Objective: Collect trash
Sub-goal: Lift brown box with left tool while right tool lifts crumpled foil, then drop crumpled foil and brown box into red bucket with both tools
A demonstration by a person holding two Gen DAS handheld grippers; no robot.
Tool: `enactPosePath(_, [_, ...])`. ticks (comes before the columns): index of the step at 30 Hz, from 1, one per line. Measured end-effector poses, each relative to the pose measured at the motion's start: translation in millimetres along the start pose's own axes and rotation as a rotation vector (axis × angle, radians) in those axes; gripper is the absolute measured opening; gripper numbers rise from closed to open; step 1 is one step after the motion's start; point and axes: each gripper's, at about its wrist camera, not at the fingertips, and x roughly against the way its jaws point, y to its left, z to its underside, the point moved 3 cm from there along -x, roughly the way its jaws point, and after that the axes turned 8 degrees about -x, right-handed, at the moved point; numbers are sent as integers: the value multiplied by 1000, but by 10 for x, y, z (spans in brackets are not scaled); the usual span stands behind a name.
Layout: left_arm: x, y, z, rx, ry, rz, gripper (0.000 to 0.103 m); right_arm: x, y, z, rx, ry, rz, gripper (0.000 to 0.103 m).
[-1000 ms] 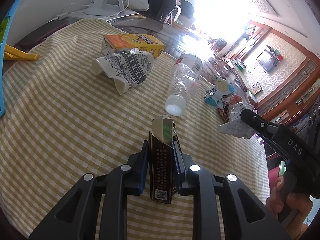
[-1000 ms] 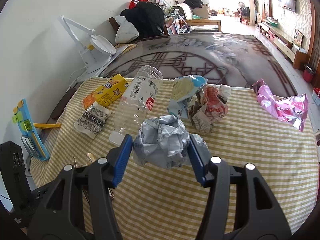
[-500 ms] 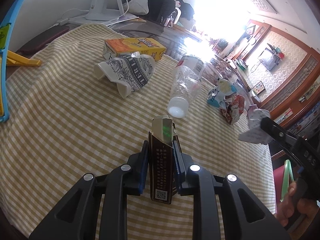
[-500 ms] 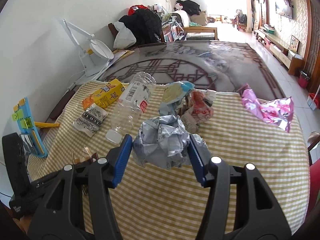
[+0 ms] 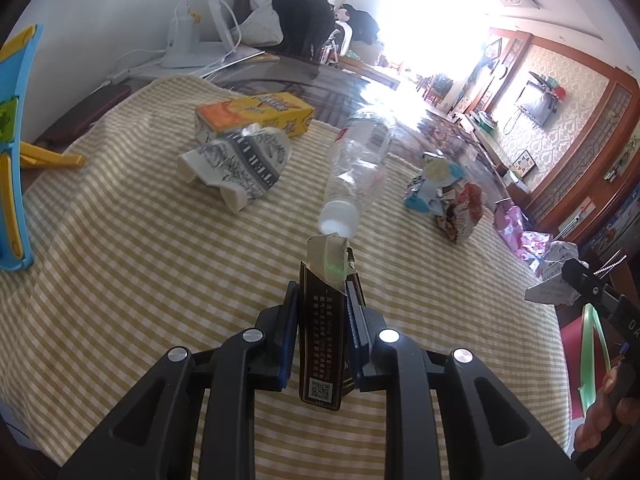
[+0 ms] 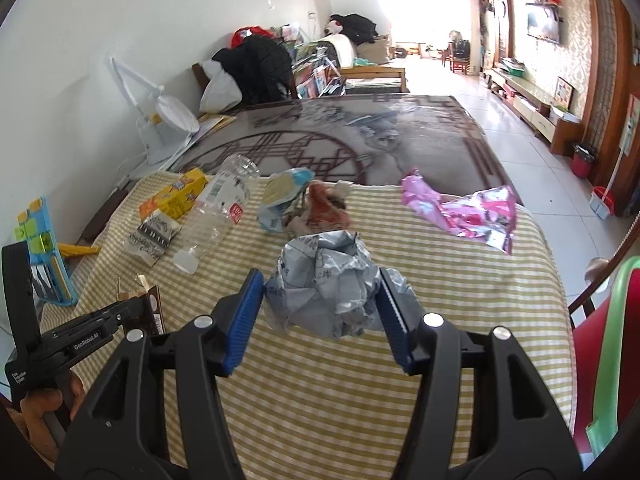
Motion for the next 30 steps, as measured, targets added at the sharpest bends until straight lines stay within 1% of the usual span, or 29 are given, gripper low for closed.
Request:
enactPosePath(4, [83, -93, -8, -19, -16, -6, 19, 40, -59, -16, -6, -4, -4, 56])
enactPosePath(10, [112, -253, 72, -12, 11, 19, 19, 153, -150, -35, -7, -25, -4, 56])
enactPosePath(13, [120, -395, 114, -27, 21, 33, 19, 229, -243, -43, -22, -39, 2, 56])
enactPosePath(17, [112, -660, 172, -71, 32, 60, 19, 336, -421, -54, -64, -50, 5, 56])
enactPosePath(25, [77, -1266, 323, -164, 73, 144, 19, 560, -964, -39, -158, -76, 48, 57])
enactPosePath(27, [78, -1403, 364, -185, 83, 163, 19, 658, -1169, -53, -183, -96, 83, 57])
enactPosePath(29, [94, -1528, 399, -211, 85, 174, 19, 789, -1400, -69, -213, -129, 131, 57])
enactPosePath(30, [96, -1578, 404, -220, 86, 178, 19, 884, -1575, -77, -244, -151, 167, 57])
